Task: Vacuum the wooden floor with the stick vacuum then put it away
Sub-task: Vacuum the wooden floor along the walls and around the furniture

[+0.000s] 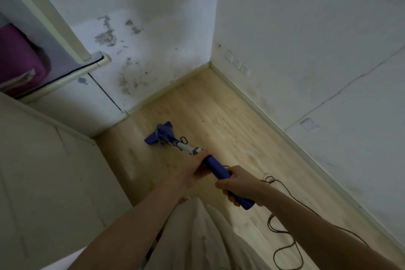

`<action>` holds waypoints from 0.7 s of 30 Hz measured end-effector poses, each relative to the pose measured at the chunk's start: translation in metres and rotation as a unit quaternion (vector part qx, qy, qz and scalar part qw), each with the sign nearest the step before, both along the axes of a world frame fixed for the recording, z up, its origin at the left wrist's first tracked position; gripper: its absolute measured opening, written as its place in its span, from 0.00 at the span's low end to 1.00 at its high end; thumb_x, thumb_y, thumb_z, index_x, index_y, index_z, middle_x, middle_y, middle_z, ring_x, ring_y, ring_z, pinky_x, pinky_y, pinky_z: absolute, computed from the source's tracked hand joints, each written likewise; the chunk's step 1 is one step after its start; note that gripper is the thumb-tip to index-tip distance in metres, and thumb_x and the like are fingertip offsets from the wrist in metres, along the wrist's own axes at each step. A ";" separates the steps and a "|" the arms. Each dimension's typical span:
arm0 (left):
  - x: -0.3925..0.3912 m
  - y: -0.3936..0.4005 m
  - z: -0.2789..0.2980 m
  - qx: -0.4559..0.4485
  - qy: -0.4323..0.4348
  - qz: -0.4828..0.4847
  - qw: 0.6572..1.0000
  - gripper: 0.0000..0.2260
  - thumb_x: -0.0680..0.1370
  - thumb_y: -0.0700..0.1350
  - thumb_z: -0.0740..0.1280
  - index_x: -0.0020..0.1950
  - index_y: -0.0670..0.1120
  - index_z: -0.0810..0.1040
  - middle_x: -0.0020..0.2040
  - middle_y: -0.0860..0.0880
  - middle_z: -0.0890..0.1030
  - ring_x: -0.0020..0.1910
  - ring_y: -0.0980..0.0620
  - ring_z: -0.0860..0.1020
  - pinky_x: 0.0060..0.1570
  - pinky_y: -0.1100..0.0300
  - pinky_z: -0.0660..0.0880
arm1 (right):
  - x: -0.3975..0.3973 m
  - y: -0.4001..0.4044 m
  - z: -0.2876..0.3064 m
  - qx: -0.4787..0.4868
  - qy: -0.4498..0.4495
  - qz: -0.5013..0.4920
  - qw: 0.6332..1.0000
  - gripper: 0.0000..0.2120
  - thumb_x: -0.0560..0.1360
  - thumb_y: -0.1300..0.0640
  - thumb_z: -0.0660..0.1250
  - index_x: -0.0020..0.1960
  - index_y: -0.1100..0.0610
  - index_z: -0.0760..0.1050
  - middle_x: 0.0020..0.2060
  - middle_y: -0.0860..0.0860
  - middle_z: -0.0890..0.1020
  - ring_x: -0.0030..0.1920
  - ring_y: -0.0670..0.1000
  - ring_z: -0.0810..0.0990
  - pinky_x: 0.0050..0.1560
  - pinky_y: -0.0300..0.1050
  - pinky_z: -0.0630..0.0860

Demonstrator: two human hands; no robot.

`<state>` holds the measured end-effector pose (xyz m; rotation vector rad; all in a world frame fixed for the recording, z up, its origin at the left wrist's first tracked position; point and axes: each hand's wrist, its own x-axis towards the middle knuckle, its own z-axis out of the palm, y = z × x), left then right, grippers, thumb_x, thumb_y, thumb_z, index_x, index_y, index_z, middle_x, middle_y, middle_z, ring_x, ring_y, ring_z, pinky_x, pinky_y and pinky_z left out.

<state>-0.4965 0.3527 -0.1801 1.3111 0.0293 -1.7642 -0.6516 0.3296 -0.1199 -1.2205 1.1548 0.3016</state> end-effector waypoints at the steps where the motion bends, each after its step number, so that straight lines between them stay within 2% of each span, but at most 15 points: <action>1: -0.014 0.000 0.007 0.000 -0.004 -0.013 1.000 0.05 0.79 0.39 0.65 0.44 0.44 0.70 0.36 0.47 0.75 0.34 0.51 0.78 0.35 0.58 0.80 | -0.014 0.004 0.005 -0.005 -0.003 -0.009 1.000 0.13 0.77 0.60 0.66 0.60 0.59 0.71 0.33 0.53 0.78 0.27 0.47 0.75 0.30 0.41 0.75; 6: -0.090 -0.002 0.045 0.001 -0.049 -0.068 0.996 0.06 0.79 0.40 0.66 0.43 0.43 0.71 0.37 0.46 0.73 0.37 0.50 0.75 0.32 0.60 0.79 | -0.087 0.021 0.031 -0.025 -0.024 -0.066 0.997 0.11 0.77 0.59 0.66 0.57 0.62 0.71 0.33 0.53 0.78 0.26 0.47 0.74 0.29 0.42 0.74; 10: -0.146 0.001 0.059 -0.008 -0.063 -0.126 0.990 0.07 0.77 0.42 0.69 0.44 0.43 0.72 0.34 0.47 0.74 0.34 0.51 0.77 0.33 0.59 0.78 | -0.142 0.045 0.050 -0.022 -0.039 -0.132 0.990 0.08 0.77 0.61 0.65 0.54 0.61 0.70 0.32 0.53 0.76 0.25 0.47 0.74 0.27 0.40 0.73; 14: -0.211 0.007 0.077 0.010 -0.084 -0.175 0.981 0.09 0.75 0.43 0.72 0.47 0.41 0.75 0.37 0.46 0.78 0.38 0.50 0.79 0.35 0.59 0.79 | -0.201 0.068 0.068 -0.032 -0.049 -0.196 0.979 0.05 0.77 0.62 0.65 0.51 0.61 0.71 0.31 0.53 0.75 0.24 0.47 0.73 0.26 0.40 0.72; 16: -0.243 0.010 0.085 0.019 -0.087 -0.200 0.976 0.09 0.74 0.43 0.73 0.47 0.40 0.75 0.36 0.46 0.80 0.38 0.50 0.80 0.33 0.60 0.78 | -0.228 0.081 0.073 -0.035 -0.046 -0.241 0.969 0.03 0.76 0.63 0.64 0.48 0.61 0.71 0.30 0.52 0.74 0.23 0.47 0.72 0.25 0.39 0.71; 18: -0.272 0.014 0.088 0.028 -0.077 -0.234 0.969 0.10 0.74 0.42 0.73 0.47 0.40 0.74 0.39 0.45 0.80 0.39 0.50 0.80 0.32 0.60 0.78 | -0.249 0.095 0.075 -0.028 -0.042 -0.294 0.954 0.02 0.75 0.64 0.64 0.45 0.60 0.71 0.28 0.51 0.73 0.22 0.47 0.71 0.23 0.38 0.69; 21: -0.305 0.019 0.089 0.035 -0.061 -0.289 0.955 0.11 0.73 0.41 0.73 0.49 0.40 0.74 0.41 0.44 0.79 0.40 0.49 0.79 0.31 0.60 0.78 | -0.272 0.117 0.078 -0.020 -0.037 -0.355 0.934 0.02 0.75 0.64 0.63 0.47 0.61 0.71 0.28 0.51 0.73 0.22 0.47 0.70 0.23 0.39 0.69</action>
